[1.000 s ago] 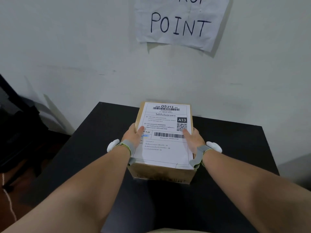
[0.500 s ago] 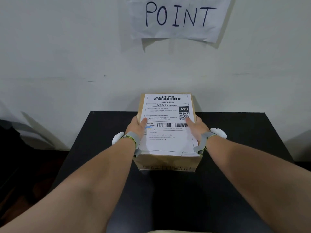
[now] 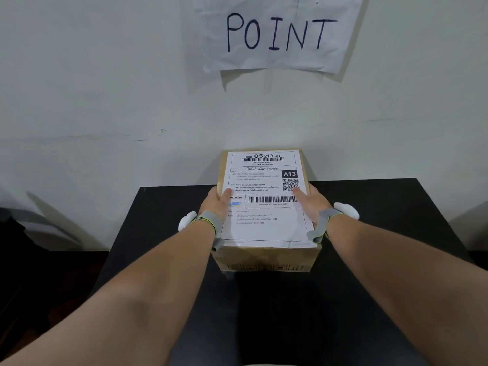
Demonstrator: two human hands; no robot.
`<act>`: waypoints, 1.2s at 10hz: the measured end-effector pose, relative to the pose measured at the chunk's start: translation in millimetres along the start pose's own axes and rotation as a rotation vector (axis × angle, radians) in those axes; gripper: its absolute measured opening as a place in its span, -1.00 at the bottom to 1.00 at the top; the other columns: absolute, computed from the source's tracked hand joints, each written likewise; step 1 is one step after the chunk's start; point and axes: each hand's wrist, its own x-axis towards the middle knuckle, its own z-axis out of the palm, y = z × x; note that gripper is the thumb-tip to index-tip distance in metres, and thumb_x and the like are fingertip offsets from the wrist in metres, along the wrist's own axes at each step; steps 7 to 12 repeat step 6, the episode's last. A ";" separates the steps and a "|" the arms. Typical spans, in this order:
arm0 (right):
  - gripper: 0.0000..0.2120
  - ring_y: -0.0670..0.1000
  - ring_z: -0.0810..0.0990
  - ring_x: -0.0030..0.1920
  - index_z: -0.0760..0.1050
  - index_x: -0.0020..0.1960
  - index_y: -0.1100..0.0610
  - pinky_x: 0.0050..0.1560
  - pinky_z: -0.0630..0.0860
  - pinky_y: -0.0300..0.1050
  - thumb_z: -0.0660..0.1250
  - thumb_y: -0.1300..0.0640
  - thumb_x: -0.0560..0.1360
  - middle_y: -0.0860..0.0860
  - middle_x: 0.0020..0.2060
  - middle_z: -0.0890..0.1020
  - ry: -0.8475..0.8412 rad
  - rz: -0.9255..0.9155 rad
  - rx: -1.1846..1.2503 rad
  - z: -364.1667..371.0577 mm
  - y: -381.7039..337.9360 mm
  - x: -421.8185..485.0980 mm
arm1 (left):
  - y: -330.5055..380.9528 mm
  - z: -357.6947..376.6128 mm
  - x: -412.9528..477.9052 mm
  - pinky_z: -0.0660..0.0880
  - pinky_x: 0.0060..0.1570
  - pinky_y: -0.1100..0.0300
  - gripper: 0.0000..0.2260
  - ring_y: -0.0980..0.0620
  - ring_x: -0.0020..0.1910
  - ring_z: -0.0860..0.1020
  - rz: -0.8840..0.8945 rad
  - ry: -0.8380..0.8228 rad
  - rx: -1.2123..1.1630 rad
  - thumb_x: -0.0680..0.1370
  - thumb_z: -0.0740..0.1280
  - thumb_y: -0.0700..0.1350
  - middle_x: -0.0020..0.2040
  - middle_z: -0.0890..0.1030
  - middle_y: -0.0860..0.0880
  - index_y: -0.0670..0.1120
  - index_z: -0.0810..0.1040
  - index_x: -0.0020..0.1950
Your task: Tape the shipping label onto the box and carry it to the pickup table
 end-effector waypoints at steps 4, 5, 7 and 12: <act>-0.14 0.20 0.29 0.46 0.08 0.55 0.05 0.43 0.27 0.16 0.18 -0.36 0.39 0.12 0.49 0.28 -0.200 0.132 -0.133 -22.8 -17.2 -15.8 | 2.3 -13.4 -20.9 0.34 0.13 0.12 -0.44 -0.07 0.16 0.49 -0.017 -0.058 -0.066 0.59 -0.02 0.29 0.27 0.52 -0.02 0.01 0.32 0.47; -0.29 0.20 0.44 0.35 0.29 0.44 0.04 0.36 0.35 0.23 0.23 -0.33 0.41 0.10 0.30 0.51 -0.146 0.212 0.208 -29.8 -20.7 -31.5 | 6.4 -26.4 -31.4 0.36 0.26 0.02 -0.36 -0.06 0.19 0.51 -0.038 -0.087 -0.133 0.53 -0.04 0.38 0.25 0.55 0.01 -0.03 0.43 0.35; -0.31 0.15 0.27 0.48 0.13 0.52 0.03 0.47 0.17 0.20 0.21 -0.23 0.51 0.10 0.45 0.35 -0.176 0.176 0.399 -37.1 -28.3 -42.8 | 18.9 -36.5 -42.9 0.31 0.36 -0.05 -0.40 -0.12 0.32 0.45 -0.121 -0.077 -0.361 0.56 0.04 0.35 0.35 0.49 -0.03 -0.01 0.36 0.43; -0.31 0.15 0.27 0.48 0.13 0.52 0.03 0.47 0.17 0.20 0.21 -0.23 0.51 0.10 0.45 0.35 -0.176 0.176 0.399 -37.1 -28.3 -42.8 | 18.9 -36.5 -42.9 0.31 0.36 -0.05 -0.40 -0.12 0.32 0.45 -0.121 -0.077 -0.361 0.56 0.04 0.35 0.35 0.49 -0.03 -0.01 0.36 0.43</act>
